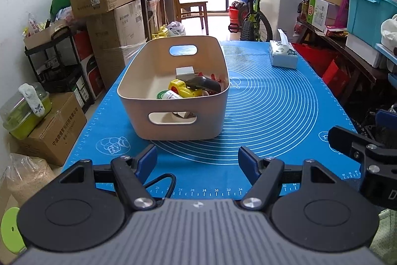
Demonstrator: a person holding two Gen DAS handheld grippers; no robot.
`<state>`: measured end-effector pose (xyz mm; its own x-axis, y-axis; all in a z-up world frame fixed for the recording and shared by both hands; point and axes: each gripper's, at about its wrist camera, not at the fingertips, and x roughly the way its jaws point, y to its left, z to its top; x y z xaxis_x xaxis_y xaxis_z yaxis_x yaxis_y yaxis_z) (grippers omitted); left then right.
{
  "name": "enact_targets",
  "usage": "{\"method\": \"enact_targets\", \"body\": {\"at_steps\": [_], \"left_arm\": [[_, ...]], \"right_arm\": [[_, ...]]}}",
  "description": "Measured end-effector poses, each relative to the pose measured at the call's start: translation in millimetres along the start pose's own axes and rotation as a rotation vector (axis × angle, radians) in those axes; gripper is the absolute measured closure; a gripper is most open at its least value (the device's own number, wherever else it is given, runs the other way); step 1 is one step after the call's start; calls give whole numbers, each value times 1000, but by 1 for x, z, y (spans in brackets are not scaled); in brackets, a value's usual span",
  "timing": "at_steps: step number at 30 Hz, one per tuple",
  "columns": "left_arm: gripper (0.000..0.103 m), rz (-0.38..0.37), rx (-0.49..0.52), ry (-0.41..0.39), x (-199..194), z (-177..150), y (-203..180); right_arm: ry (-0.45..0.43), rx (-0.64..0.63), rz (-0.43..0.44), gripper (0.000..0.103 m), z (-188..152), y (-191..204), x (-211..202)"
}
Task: Organize rigid objects
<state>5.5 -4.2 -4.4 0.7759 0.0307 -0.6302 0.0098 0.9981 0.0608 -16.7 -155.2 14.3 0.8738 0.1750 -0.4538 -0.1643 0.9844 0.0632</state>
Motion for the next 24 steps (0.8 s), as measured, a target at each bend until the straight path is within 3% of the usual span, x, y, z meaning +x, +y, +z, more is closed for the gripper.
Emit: {"method": "enact_targets", "body": {"at_steps": [24], "left_arm": [[30, -2, 6, -2, -1, 0, -3]], "right_arm": [[3, -3, -3, 8, 0, -1, 0]]}}
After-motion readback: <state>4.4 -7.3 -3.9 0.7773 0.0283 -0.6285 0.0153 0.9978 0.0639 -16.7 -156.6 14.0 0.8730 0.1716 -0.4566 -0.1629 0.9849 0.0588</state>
